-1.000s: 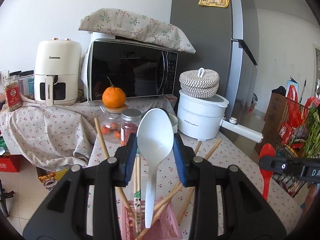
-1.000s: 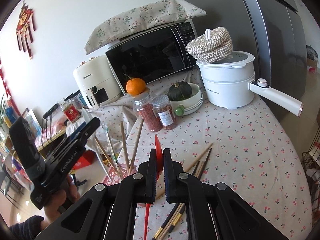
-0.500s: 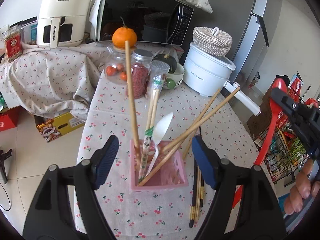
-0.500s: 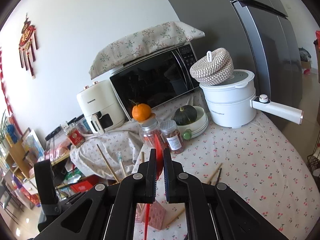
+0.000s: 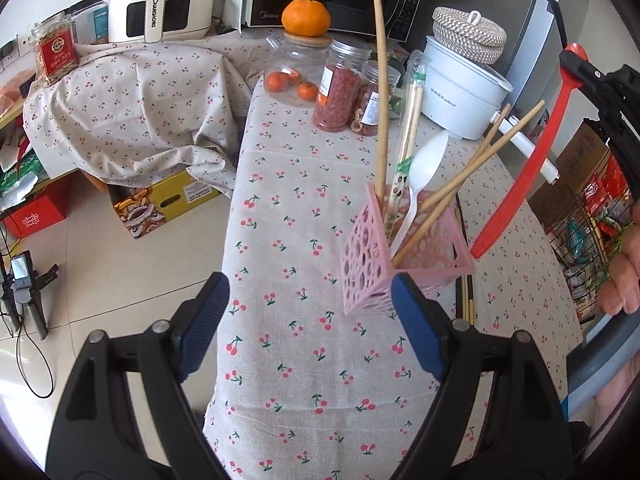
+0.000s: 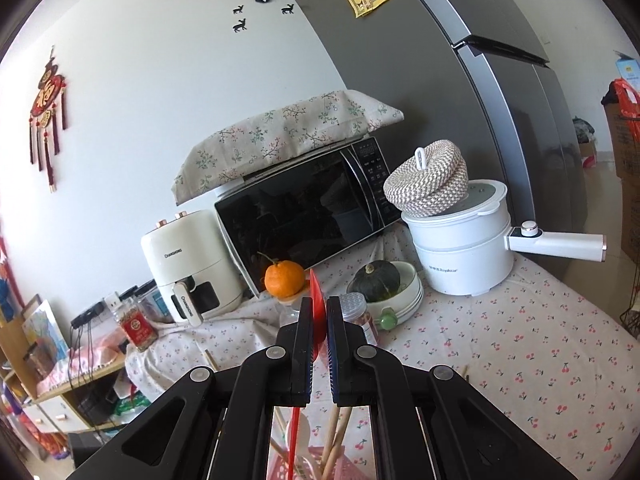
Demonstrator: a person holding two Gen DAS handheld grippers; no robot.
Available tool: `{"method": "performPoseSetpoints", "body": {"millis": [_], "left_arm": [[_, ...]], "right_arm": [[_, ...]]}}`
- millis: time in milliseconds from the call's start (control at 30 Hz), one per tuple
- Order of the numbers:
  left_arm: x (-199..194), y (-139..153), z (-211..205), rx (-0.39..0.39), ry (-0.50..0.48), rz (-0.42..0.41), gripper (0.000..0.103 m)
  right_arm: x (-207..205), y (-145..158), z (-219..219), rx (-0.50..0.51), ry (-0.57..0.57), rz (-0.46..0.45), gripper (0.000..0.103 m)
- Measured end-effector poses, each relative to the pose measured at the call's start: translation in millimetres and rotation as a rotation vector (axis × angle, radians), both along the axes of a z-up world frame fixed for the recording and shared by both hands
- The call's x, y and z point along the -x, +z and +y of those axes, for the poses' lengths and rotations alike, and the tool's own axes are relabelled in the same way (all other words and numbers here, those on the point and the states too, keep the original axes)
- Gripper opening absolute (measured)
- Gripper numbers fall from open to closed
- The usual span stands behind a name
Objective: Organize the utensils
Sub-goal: 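Lower the red spoon into the pink basket and open the right tool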
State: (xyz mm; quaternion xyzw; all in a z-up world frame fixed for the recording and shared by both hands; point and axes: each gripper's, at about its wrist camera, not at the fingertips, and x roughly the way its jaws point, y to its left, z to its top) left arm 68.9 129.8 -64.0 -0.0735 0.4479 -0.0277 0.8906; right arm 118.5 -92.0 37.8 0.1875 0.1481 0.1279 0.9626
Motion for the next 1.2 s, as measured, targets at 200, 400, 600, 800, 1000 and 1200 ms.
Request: {"method": "performPoseSetpoints", "body": {"millis": [200, 400, 600, 800, 1000, 1200], "left_arm": [[2, -4, 1, -0.006, -0.013, 0.016, 0.083], [1, 1, -8, -0.023, -0.03, 0.0, 0.087], [0, 3, -14, -0.042, -0.029, -0.008, 0.095], [1, 4, -13, -0.032, -0.007, -0.002, 0.096], [4, 6, -24, -0.044, -0.042, -0.019, 0.102], [6, 6, -42, -0.069, -0.083, -0.031, 0.102]], "right_arm": [[-3, -11, 14, 0.081, -0.085, -0.02, 0.006], [-8, -26, 24, 0.119, -0.066, 0.007, 0.009], [-7, -22, 16, 0.081, 0.035, 0.029, 0.012], [-12, -24, 1, 0.028, 0.097, 0.068, 0.01], [-8, -18, -12, 0.053, 0.154, 0.096, 0.014], [8, -13, -47, 0.088, 0.201, 0.101, 0.053]]}}
